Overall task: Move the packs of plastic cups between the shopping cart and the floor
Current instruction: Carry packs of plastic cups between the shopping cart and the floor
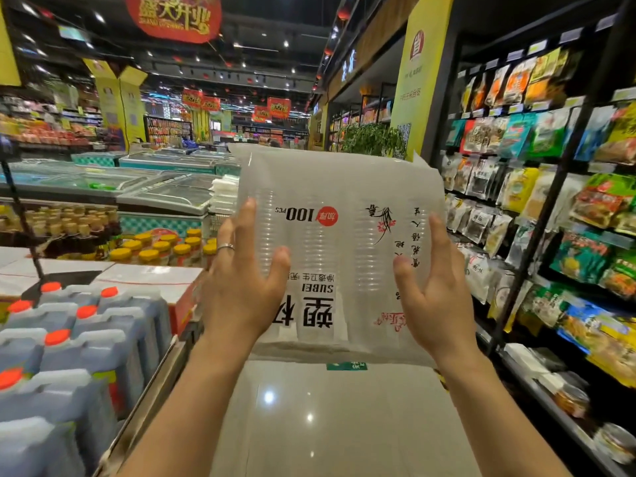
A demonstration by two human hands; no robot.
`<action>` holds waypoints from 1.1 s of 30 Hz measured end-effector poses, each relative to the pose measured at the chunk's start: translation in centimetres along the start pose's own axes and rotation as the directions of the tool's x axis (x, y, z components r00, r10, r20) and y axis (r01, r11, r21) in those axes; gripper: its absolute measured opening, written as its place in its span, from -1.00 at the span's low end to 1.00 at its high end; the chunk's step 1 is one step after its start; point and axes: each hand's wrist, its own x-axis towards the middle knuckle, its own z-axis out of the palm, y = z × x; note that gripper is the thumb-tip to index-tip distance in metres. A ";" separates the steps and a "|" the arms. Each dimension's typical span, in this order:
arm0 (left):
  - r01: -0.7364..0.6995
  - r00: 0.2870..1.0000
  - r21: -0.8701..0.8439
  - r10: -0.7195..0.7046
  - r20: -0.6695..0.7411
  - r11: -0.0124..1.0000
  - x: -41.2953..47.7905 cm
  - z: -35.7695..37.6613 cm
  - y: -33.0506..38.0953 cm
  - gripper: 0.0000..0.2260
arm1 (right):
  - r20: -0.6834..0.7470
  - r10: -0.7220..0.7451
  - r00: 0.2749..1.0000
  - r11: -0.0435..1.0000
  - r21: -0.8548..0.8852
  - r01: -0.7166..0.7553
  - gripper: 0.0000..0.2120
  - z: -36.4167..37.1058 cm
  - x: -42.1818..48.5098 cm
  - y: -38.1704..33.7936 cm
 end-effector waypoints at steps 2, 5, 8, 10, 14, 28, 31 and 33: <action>-0.005 1.000 -0.015 0.005 0.014 1.000 3.3 2.1 -1.6 -0.37 | -0.002 0.005 1.000 1.000 -0.010 -0.005 -0.37 2.5 2.9 0.7; -0.019 0.999 -0.017 0.019 0.026 1.000 8.0 4.8 -3.9 -0.37 | -0.021 0.005 1.000 1.000 -0.009 -0.005 -0.37 6.4 6.8 1.5; -0.037 0.999 -0.015 0.037 0.032 0.999 12.2 7.1 -5.9 -0.36 | -0.040 -0.003 0.999 1.000 -0.015 0.003 -0.37 10.0 10.7 2.4; -0.033 0.999 -0.003 0.033 0.031 0.999 14.5 8.6 -7.0 -0.36 | -0.040 -0.009 0.999 1.000 -0.020 0.008 -0.37 12.1 13.0 3.1; -0.019 0.999 0.021 0.018 0.038 1.000 18.5 11.4 -9.2 -0.37 | -0.054 -0.035 0.998 0.999 -0.024 0.034 -0.36 16.2 17.0 4.8; 0.029 0.999 0.121 -0.033 0.038 0.992 32.4 27.8 -16.0 -0.40 | 0.006 -0.047 0.999 0.993 0.106 0.046 -0.37 30.9 33.3 17.1; 0.037 0.999 0.120 -0.040 0.028 0.992 36.5 32.9 -16.5 -0.39 | 0.004 -0.062 0.998 0.990 0.129 0.061 -0.37 33.9 38.7 20.9; 0.040 0.999 0.130 -0.042 0.010 0.991 39.1 36.0 -16.4 -0.41 | 0.004 -0.066 0.998 0.989 0.133 0.065 -0.36 35.6 42.0 23.1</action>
